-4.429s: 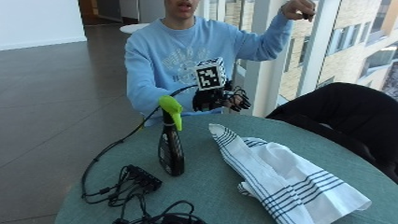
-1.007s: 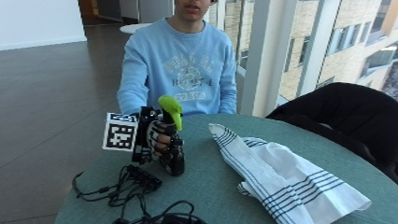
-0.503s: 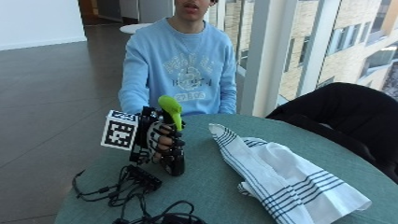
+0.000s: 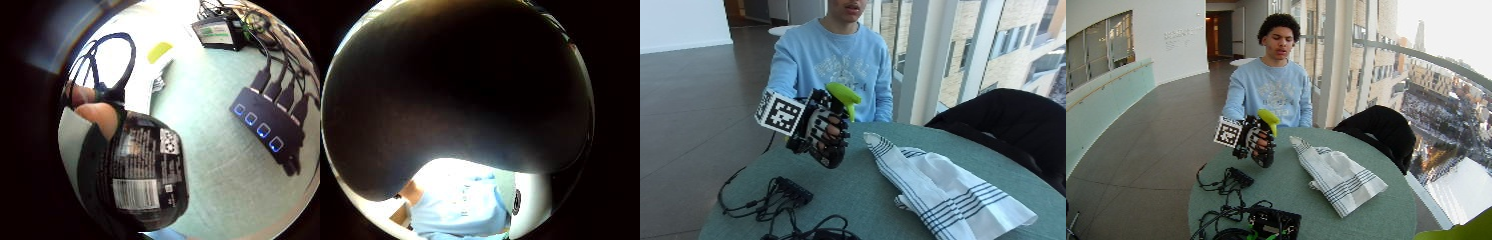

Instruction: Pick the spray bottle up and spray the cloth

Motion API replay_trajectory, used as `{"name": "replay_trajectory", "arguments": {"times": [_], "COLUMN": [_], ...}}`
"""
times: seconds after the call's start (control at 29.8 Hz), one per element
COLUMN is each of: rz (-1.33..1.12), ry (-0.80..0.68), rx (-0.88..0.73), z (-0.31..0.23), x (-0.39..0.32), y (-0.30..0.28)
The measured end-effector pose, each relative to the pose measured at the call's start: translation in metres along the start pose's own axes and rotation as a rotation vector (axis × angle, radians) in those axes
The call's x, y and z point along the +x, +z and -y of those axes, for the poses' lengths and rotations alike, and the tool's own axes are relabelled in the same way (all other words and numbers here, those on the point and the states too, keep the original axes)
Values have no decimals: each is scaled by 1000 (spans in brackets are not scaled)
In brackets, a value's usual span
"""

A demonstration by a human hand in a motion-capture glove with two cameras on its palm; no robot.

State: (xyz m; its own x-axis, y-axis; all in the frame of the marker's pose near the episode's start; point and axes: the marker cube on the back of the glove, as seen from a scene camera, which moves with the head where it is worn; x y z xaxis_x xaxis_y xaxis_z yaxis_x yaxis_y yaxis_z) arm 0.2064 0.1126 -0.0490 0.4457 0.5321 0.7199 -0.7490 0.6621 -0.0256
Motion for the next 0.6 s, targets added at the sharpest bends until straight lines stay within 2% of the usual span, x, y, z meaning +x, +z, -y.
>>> {"name": "replay_trajectory", "arguments": {"times": [0.37,0.6], "rz": [-78,-153], "ry": [121,205], "rx": [-291,-421], "z": [38,58], "x": [-43,-53], "y": [17,34]}}
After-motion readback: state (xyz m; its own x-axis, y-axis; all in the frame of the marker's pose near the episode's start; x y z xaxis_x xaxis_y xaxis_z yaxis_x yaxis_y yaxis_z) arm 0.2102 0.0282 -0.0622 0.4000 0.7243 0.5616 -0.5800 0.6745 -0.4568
